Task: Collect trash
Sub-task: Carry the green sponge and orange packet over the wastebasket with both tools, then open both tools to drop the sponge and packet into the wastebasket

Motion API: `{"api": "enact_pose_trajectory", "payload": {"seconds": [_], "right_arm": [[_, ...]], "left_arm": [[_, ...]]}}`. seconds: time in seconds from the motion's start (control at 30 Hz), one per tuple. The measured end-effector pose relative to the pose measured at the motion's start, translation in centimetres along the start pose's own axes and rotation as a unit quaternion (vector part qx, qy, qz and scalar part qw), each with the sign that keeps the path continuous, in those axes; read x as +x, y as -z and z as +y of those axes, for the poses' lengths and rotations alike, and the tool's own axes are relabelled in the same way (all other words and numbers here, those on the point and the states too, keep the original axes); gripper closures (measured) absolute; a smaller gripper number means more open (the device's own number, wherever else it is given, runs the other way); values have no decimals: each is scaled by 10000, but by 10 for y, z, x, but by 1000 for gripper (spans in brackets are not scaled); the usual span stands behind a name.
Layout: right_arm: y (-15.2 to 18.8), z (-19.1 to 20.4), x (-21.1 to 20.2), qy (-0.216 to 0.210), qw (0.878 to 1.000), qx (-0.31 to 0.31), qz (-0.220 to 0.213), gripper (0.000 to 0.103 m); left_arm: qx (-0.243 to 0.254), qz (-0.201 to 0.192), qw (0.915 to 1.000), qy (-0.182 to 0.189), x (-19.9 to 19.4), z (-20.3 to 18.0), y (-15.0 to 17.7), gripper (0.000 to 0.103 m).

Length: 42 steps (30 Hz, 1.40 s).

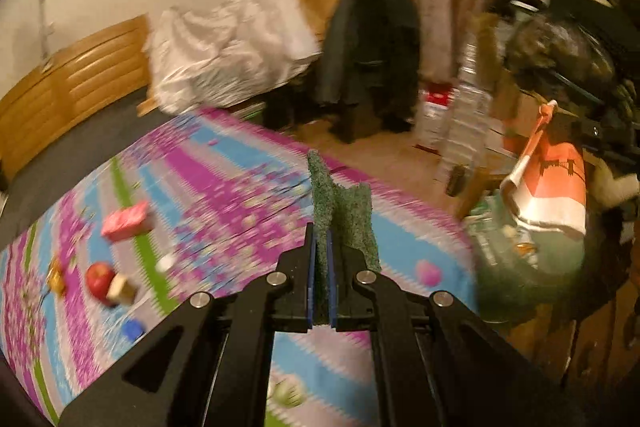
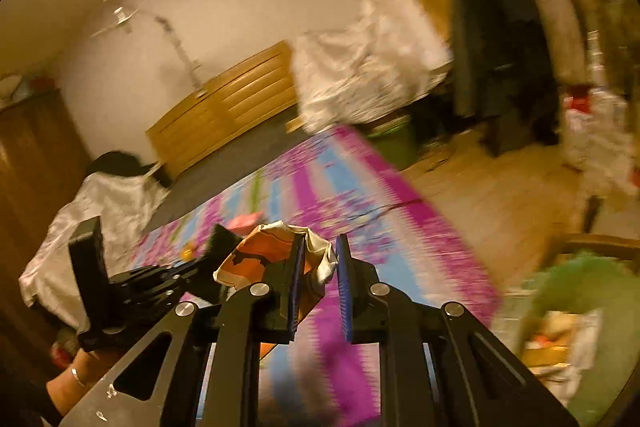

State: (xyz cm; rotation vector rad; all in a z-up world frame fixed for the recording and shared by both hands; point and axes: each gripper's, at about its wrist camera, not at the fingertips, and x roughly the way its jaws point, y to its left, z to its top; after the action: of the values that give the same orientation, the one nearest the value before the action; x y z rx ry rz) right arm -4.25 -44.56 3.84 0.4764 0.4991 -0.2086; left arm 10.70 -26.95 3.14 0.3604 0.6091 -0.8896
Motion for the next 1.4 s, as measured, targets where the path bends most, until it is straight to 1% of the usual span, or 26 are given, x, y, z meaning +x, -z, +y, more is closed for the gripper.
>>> {"api": "enact_pose_trajectory", "payload": {"seconds": [0.13,0.3,0.5,0.6,0.67,0.77,0.9,1.17,1.37,1.4], "right_arm": [[-4,-51,-54,817,9962,66,-284,86],[-1,-106,-101,1593,9858,227,-488,86],[8,-163,-138,2189,9733,427,-552,86],[12,-179,-141,2419,9677,441,-552,86],[11,-185,-134,2515,9652,453,-548,86],[11,-197,-138,2633,9619,492,-554,86],[10,-209,-140,2719,9593,536,-539,86],[18,-228,-138,2968,9524,550,-436,86],[27,-240,-133,3050,9498,616,-318,86],[29,-242,-129,3013,9513,605,-262,85]], "left_arm": [[432,-16,9987,257,17,-54,-21,100],[950,-48,9939,558,37,-119,-42,100],[1353,-29,9876,792,57,-175,-58,100],[1509,25,9846,884,69,-199,-62,100],[1607,51,9827,919,74,-213,-62,100],[1780,101,9795,939,83,-233,-62,100],[1890,193,9768,989,94,-253,-62,100],[2108,344,9713,1044,111,-280,-57,100],[2171,523,9674,1193,123,-293,-52,100],[2174,555,9660,1287,125,-296,-51,98]]}}
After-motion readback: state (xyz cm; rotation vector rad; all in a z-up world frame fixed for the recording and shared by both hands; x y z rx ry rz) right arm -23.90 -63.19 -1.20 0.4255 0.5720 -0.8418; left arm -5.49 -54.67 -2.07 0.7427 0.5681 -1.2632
